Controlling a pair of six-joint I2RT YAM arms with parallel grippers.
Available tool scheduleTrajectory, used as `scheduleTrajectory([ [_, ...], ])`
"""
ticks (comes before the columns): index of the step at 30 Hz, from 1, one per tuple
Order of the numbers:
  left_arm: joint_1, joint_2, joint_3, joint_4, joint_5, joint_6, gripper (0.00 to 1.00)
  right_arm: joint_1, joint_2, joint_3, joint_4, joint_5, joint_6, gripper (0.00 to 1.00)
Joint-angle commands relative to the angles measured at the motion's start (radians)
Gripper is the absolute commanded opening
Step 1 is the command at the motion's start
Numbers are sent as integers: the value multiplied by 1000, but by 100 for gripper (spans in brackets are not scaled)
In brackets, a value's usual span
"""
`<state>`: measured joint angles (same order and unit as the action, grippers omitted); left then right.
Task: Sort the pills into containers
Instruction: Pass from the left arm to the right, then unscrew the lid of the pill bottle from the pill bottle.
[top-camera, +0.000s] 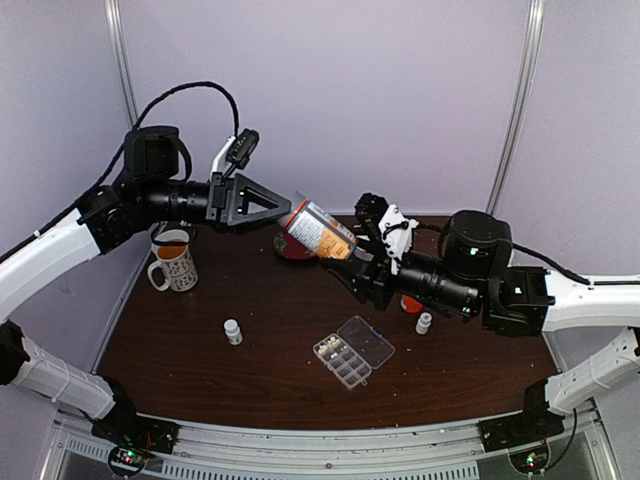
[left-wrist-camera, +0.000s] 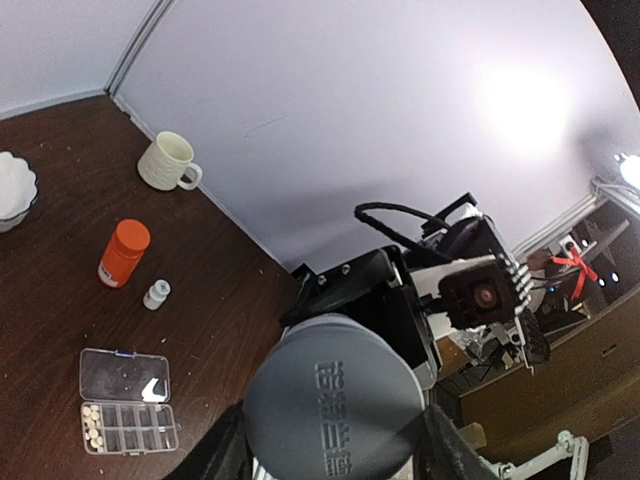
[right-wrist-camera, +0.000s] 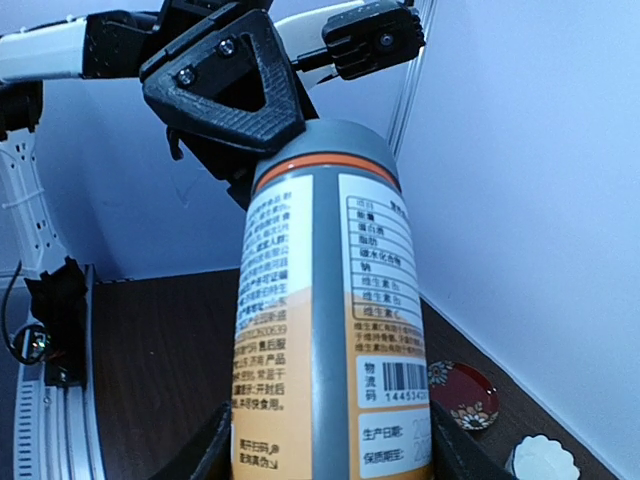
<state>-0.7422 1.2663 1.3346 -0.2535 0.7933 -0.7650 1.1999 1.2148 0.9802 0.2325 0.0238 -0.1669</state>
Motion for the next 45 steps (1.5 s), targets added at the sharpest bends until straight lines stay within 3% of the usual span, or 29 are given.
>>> scheduleTrajectory([
  [1, -5, 21, -17, -22, -39, -72, 19, 34, 28, 19, -86, 164, -196, 25],
  [5, -3, 23, -35, -18, -57, -105, 18, 47, 28, 2, -64, 224, -237, 23],
  [7, -2, 25, -45, 0, -64, -120, 23, 55, 32, -4, -56, 250, -249, 23],
  [11, 0, 5, -47, 42, -85, -84, 60, 52, 19, -21, -55, 209, -182, 23],
  [16, 11, -36, 26, -54, -131, 80, 96, 25, -30, -56, -63, 50, -56, 23],
  [23, 18, -78, 58, -125, -114, 455, 98, -45, -85, -124, -39, -157, 119, 22],
  [27, 17, -171, -118, 31, -34, 714, 98, -117, -113, -166, 34, -345, 262, 20],
  [29, 10, -251, -231, 128, 19, 947, 98, -149, -120, -188, 77, -456, 328, 20],
  [32, -7, -328, -353, 191, -17, 1190, 98, -181, -120, -201, 128, -574, 399, 20],
  [37, -11, -298, -315, 1, 52, 1474, 98, -184, -98, -160, 65, -677, 408, 20],
  [45, -60, -230, -305, -80, 37, 1605, 96, -184, -30, -89, -24, -783, 394, 19],
])
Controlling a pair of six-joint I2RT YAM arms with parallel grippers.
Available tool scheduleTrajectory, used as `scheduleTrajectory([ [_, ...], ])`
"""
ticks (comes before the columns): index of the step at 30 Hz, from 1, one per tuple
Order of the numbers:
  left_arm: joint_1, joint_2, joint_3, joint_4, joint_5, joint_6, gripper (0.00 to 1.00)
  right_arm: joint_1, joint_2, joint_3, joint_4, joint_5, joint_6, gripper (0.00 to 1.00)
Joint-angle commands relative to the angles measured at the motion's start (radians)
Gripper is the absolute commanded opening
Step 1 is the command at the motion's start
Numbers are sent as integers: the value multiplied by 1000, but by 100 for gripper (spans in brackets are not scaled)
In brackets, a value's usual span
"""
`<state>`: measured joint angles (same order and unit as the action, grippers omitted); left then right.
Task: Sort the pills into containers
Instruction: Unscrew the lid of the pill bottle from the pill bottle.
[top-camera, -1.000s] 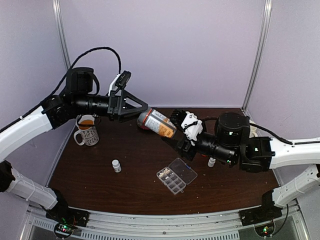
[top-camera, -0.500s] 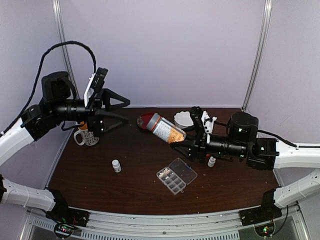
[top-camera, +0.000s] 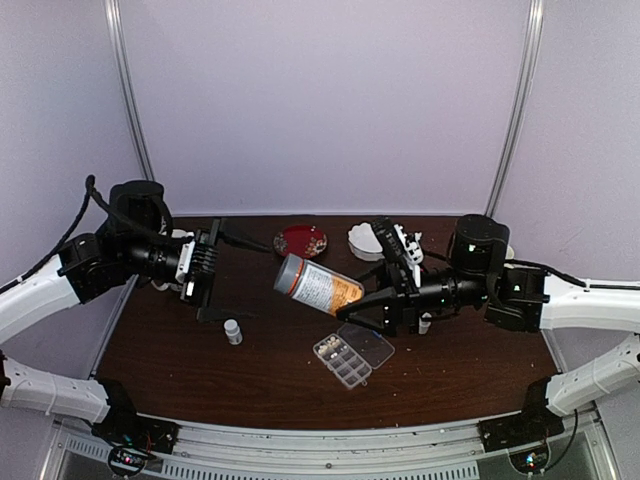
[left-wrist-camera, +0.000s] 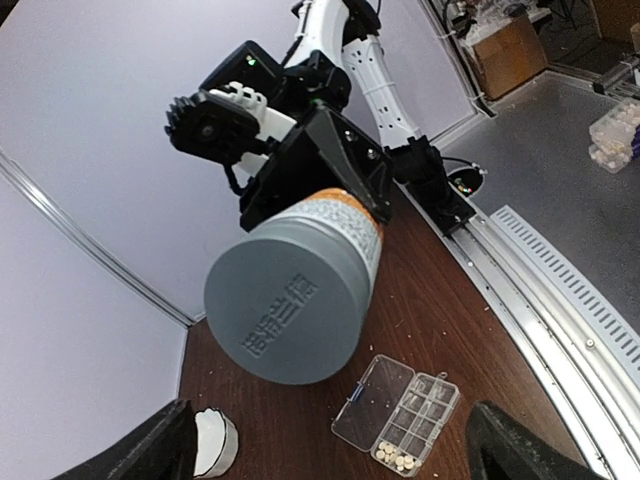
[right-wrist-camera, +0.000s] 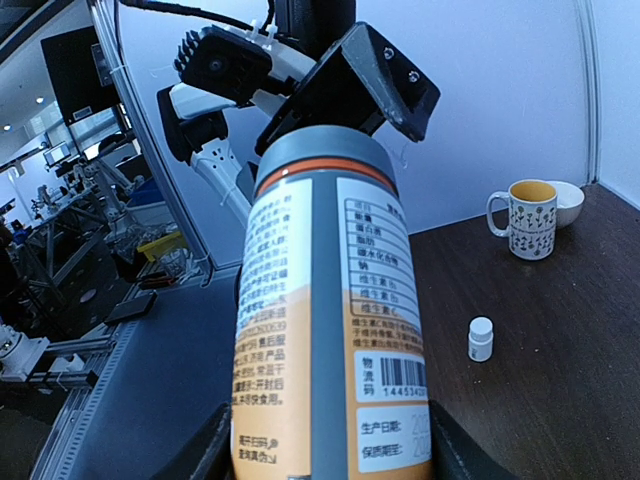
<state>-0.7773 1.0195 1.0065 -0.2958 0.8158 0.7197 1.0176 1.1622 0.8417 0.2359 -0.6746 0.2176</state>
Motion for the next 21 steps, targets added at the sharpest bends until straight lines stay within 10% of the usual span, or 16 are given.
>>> scheduleTrajectory([
  [1, -28, 20, 24, -37, 9, 120, 96, -2, 31, 55, -31, -90, 8, 19],
  [21, -52, 46, 35, -20, -4, 73, 88, -1, 117, 111, -28, -115, 6, 15],
])
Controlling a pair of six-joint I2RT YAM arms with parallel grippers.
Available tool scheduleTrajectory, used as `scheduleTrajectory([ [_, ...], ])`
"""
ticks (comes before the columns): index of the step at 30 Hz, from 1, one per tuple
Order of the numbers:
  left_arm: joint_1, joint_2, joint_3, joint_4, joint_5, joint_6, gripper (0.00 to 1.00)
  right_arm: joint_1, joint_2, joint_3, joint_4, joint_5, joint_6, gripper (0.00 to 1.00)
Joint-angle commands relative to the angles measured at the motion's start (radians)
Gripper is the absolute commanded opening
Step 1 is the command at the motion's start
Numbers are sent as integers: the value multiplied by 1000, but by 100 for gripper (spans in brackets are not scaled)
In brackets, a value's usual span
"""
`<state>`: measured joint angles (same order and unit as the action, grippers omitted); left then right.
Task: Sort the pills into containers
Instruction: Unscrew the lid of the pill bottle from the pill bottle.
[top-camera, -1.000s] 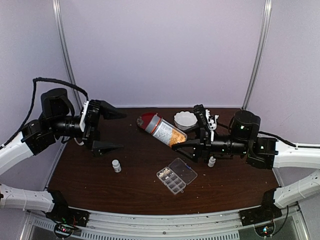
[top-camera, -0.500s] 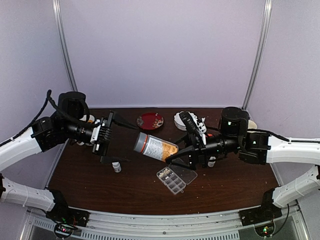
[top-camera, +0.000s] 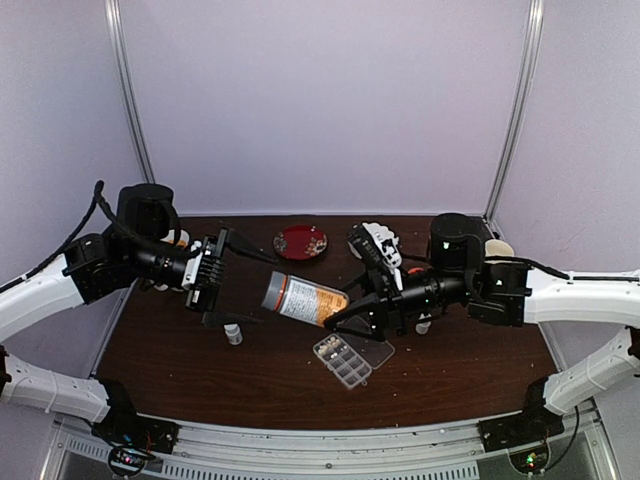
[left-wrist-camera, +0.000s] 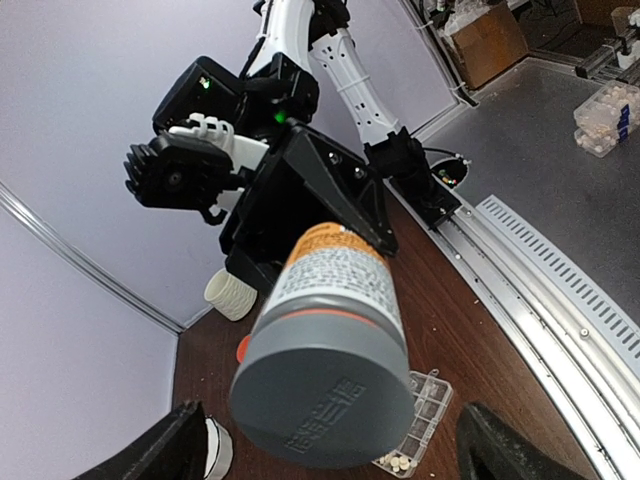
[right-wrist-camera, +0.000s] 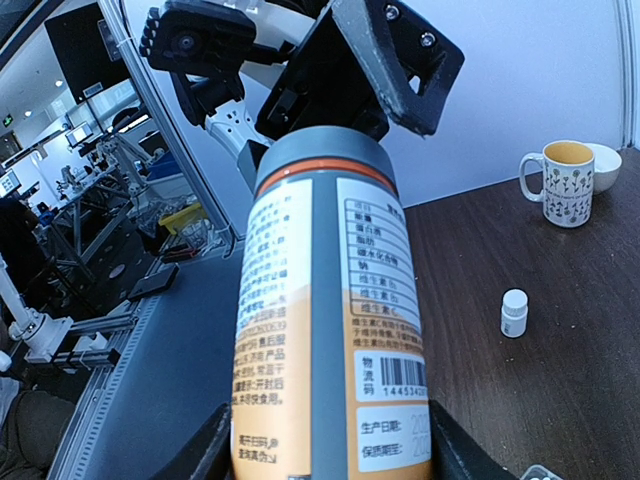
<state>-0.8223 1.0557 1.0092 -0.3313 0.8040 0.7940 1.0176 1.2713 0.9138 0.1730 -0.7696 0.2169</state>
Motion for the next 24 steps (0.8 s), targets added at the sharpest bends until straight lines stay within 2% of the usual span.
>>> scheduleTrajectory([
  [1, -9, 10, 32, 14, 8, 0, 87, -1, 9, 39, 35, -21, 7, 15],
  [19, -24, 35, 57, 15, 9, 1, 72, 4, 33, 58, 29, -24, 12, 9],
  [22, -26, 36, 58, 15, 8, -1, 65, 6, 33, 59, 24, -22, 9, 9],
  [24, -26, 34, 60, 15, 0, -1, 55, 6, 32, 59, 20, -19, 8, 9],
])
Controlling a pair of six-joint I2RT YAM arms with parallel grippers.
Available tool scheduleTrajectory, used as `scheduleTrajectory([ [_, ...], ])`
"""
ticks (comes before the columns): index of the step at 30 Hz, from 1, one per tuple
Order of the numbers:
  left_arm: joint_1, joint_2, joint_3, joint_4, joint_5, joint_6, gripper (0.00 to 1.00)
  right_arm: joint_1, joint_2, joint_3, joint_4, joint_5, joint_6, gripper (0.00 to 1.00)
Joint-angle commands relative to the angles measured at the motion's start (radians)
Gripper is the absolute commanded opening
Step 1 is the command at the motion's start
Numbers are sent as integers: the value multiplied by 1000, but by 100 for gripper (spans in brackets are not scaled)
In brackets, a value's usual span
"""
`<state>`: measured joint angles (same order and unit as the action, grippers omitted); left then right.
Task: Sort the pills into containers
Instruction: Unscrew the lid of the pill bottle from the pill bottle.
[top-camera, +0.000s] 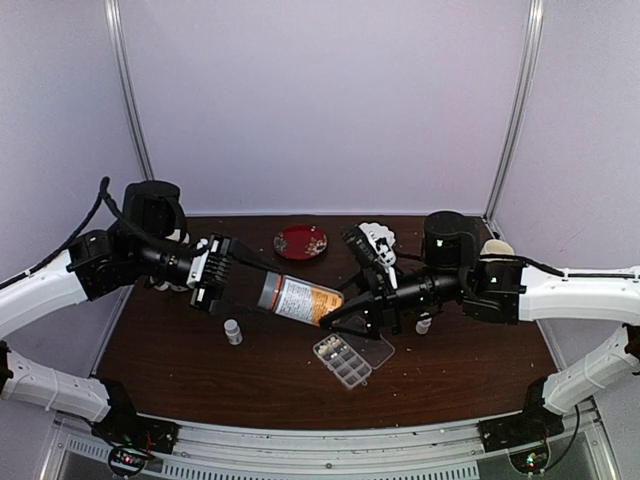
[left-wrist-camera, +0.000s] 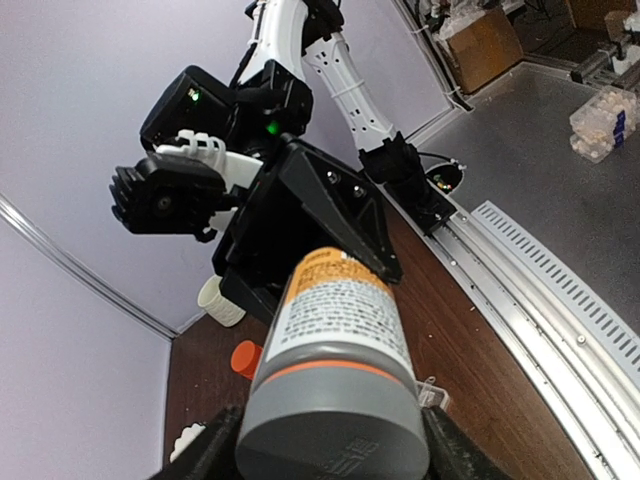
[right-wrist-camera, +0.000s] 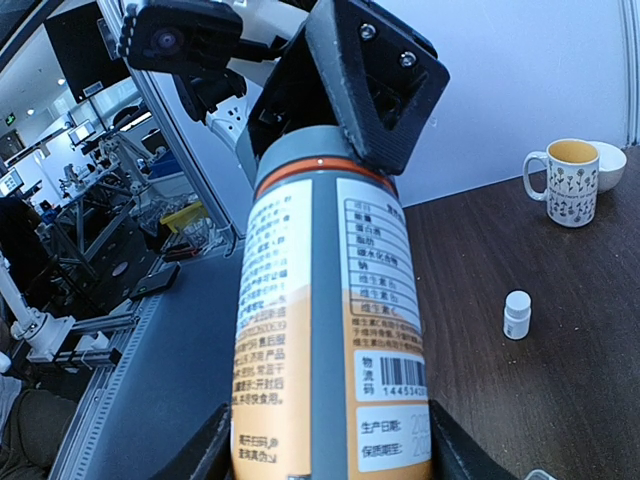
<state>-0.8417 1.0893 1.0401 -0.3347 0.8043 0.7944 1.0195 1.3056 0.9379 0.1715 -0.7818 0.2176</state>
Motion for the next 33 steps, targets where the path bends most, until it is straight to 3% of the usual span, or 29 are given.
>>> scheduleTrajectory([
  [1, -7, 0, 29, 21, -6, -3, 51, 4, -2, 35, 21, -7, 5, 9],
  [7, -7, 4, 33, 38, -12, -80, 47, 9, -3, 47, -25, 24, -26, 9],
  [13, -7, 20, 65, 133, -82, -457, 36, 56, 5, 105, -165, 245, -168, 7],
  [18, -7, 77, 205, 25, -161, -757, 23, 63, -10, 97, -141, 431, -243, 8],
  [26, -7, 129, 310, -48, -245, -1147, 22, 129, -75, -4, 14, 684, -550, 0],
  [33, -7, 214, 378, -63, -226, -1541, 21, 147, -62, -8, 44, 883, -651, 0],
])
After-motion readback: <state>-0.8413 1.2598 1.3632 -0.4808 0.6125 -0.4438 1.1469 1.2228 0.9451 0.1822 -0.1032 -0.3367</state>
